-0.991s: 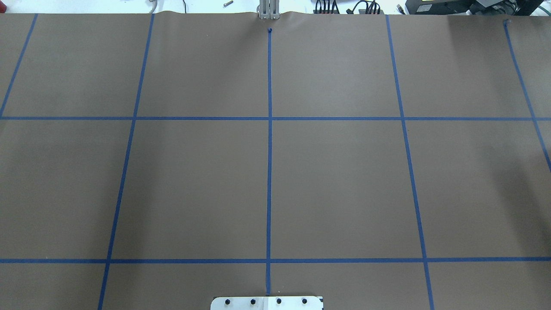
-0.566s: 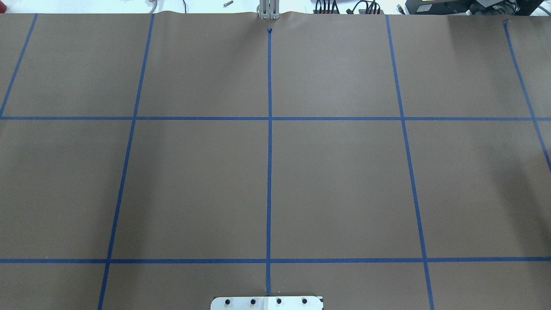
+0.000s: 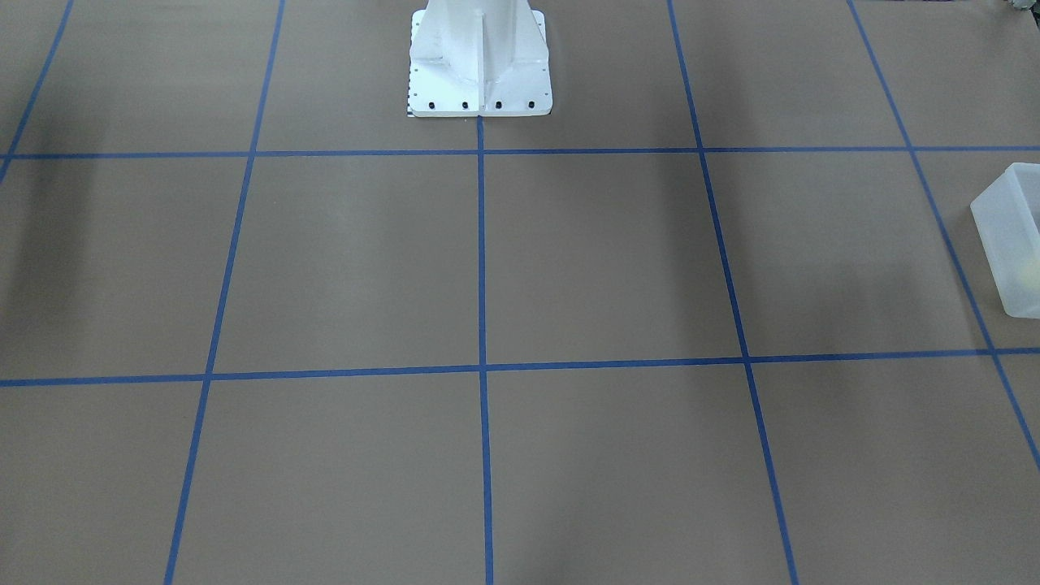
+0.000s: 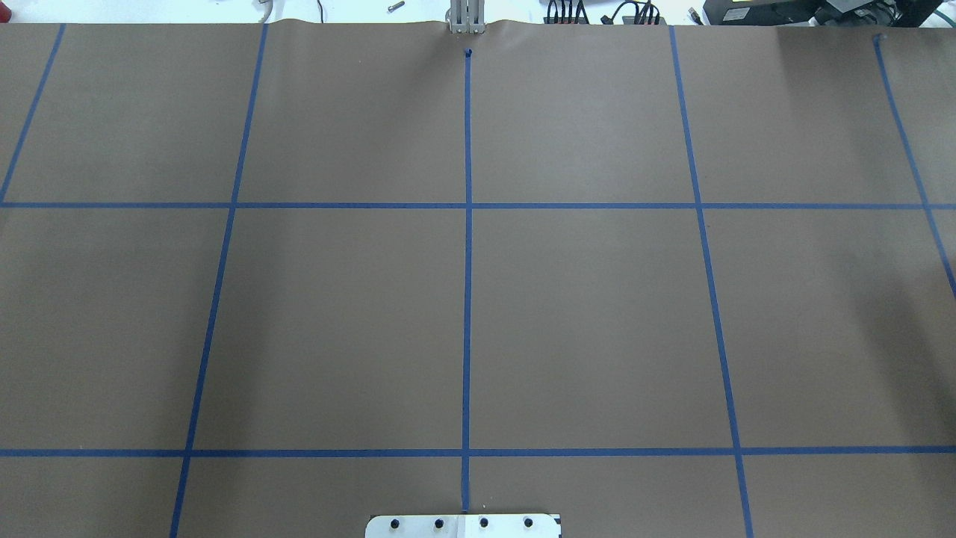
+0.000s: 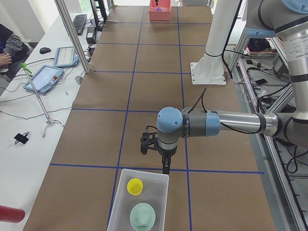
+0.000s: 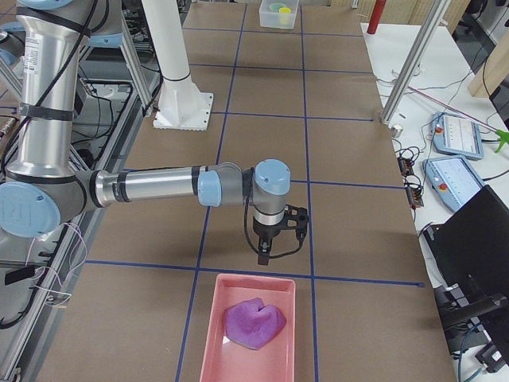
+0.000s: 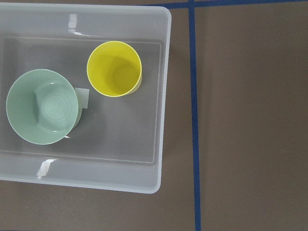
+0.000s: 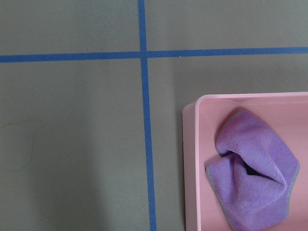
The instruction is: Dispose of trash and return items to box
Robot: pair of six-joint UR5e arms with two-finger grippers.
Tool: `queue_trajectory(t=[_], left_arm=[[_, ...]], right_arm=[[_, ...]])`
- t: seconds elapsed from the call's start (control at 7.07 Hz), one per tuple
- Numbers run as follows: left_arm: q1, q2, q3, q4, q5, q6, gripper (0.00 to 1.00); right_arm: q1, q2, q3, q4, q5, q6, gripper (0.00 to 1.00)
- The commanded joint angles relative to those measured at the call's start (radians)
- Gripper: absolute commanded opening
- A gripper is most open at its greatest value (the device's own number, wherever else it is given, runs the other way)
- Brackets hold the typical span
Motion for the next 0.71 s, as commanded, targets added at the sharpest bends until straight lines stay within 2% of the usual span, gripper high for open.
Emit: queue_trajectory(t=[0.0, 0.57], left_arm=[[0.000, -0.001, 0.000, 0.000, 0.000, 0.000, 0.98], [0.000, -0.001, 0.000, 0.000, 0.000, 0.000, 0.98]], right_arm=[[0.001, 0.001, 0.001, 0.002, 0.000, 0.000, 1.00], [0.000, 0.002, 0.004, 0.002, 0.014, 0.000, 1.00]])
